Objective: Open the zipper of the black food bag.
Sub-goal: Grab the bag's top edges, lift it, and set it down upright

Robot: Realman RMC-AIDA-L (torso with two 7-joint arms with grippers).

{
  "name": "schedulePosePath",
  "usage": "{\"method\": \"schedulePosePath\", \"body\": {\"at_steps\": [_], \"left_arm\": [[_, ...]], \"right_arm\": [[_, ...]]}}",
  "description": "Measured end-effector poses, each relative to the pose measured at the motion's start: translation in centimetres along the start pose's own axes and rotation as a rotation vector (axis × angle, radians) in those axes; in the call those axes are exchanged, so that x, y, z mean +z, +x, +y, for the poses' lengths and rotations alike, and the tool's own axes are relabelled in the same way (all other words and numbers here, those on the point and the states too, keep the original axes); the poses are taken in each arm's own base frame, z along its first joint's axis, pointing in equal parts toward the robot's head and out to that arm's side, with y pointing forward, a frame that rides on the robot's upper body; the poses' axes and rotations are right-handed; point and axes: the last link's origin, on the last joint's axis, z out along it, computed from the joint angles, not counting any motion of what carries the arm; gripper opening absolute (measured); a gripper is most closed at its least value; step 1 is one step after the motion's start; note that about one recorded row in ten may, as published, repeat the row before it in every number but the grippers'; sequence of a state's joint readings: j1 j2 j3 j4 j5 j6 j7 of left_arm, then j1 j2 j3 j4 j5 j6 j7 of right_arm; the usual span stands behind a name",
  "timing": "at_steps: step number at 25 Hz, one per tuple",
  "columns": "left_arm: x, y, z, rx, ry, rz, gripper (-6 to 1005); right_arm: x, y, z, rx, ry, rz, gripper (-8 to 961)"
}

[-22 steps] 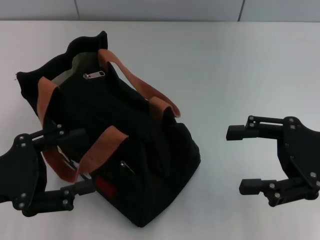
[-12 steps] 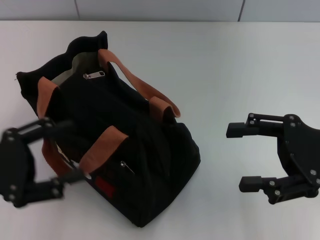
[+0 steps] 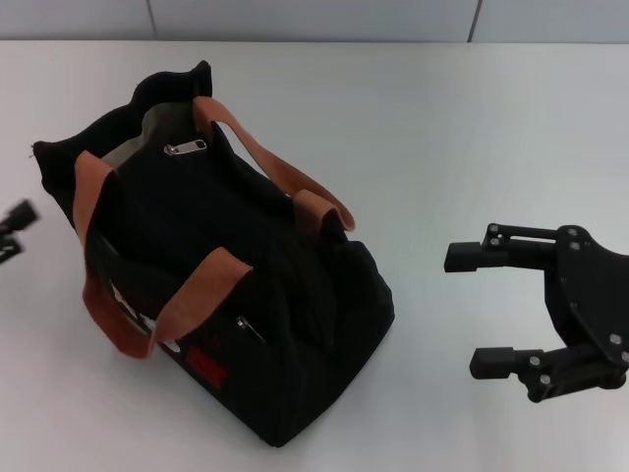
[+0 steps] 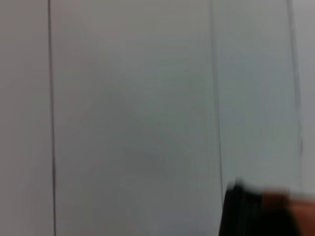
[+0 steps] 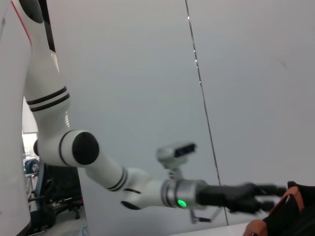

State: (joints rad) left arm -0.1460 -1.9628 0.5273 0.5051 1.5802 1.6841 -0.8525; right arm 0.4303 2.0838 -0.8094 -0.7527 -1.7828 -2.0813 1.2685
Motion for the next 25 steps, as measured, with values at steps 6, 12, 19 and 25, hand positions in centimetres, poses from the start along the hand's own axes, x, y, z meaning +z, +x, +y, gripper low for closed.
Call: {"method": "schedulePosePath", "body": {"at_steps": [6,12,19,25], "left_arm": [[3.9,-0.6,-0.3,0.037,-0.102,-0.099,773],[6.4,-0.5,1.1,0.074,-0.203,-0.096,698],[6.8,-0.9,3.4,0.188,-0.217,-0.022,611],[6.8,-0.6,4.0,0.173,-0.232,0.016,312]], "right_arm": [[0.5,0.1,0.1,0.004,-0.036,0.015,838],[0.4,0.2,0.3,0.010,-0.038,0.017,838],[0.3,0.3,0.3,0.013,-0.031,0.020,838],[0.2,0.3,0.2,0.011,-0.022,0.017,839]]}}
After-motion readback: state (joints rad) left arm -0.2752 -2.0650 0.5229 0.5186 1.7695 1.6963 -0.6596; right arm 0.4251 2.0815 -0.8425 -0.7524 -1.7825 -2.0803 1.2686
